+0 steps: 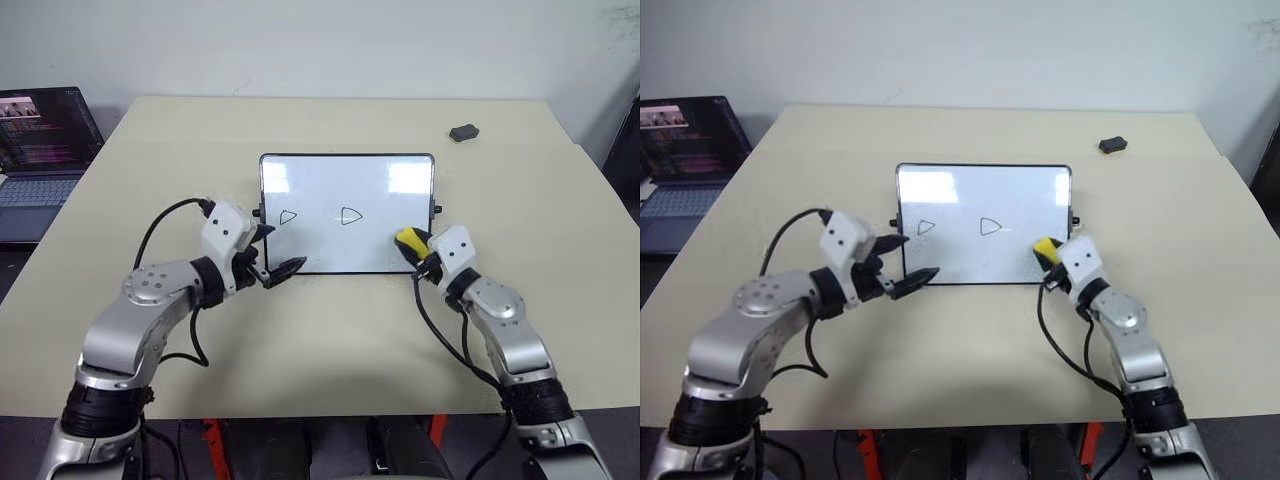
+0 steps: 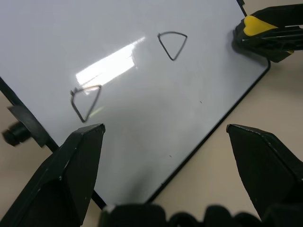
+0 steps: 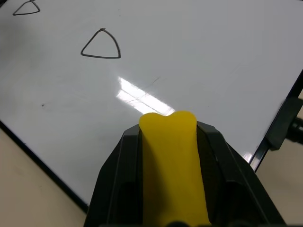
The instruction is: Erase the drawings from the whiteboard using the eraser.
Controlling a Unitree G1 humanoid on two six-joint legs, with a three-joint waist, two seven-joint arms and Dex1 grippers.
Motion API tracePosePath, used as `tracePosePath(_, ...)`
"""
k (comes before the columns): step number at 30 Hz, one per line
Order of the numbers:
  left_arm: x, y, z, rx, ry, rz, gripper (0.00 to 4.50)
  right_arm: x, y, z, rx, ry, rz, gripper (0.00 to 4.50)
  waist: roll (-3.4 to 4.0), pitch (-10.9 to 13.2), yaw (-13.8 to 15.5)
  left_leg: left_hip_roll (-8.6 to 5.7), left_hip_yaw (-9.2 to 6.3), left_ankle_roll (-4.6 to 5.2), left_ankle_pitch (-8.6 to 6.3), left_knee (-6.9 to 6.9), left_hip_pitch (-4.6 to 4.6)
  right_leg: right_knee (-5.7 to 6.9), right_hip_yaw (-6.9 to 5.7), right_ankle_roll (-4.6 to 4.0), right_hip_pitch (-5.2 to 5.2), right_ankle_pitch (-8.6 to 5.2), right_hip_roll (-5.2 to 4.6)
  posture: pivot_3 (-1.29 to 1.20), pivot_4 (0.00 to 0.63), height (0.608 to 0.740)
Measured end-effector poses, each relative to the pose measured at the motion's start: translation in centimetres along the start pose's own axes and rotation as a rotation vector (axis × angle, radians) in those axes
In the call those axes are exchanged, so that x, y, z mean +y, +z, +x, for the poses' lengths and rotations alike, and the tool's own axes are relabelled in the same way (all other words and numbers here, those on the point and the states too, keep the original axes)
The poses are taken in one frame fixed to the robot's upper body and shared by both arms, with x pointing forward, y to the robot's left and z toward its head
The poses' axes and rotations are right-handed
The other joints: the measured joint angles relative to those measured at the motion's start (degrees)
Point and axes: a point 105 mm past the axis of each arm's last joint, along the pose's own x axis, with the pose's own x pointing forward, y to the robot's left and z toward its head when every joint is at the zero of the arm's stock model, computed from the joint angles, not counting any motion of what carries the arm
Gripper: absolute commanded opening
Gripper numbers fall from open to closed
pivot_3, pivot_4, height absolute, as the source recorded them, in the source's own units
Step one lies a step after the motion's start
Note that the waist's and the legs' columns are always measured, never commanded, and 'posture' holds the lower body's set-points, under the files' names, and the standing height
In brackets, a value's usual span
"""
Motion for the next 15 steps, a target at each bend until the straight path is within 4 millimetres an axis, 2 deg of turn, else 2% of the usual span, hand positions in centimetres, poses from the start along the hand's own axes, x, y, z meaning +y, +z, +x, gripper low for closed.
tracePosePath(6, -0.2, 0.1, -0.6, 0.012, -0.011, -0.001, 4.5, 1.6, 1.9, 0.8, -0.067, 0.043, 0.014, 1.17, 0.0, 0.0, 0.17, -0.03, -0.02, -0.01, 0.01, 0.06, 0.0, 0.02, -0.02, 0.0, 0.01, 0.0, 0.0, 0.0, 0.15, 0.74)
tracePosePath(9, 0.3, 0.1, -1.0, 0.022, 0.008, 0.005, 4.5, 1.5, 2.7, 1.4, -0.09, 0.043, 0.002, 1.17, 0.0, 0.0, 0.28, -0.04, -0.01, -0.01, 0.01, 0.08, -0.02, 0.01, -0.02, -0.01, 0.01, 0.01, 0.0, 0.0, 0.15, 0.74)
tracePosePath(15, 0.5, -0.1, -1.3, 0.028, 0.016, 0.0, 4.5, 0.2, 4.5, 4.7, -0.14, 0.024, -0.074, 1.16, 0.0, 0.0, 0.28, -0.04, -0.01, -0.01, 0.01, 0.11, -0.01, 0.03, -0.04, -0.02, 0.01, 0.01, 0.0, 0.0, 0.15, 0.74)
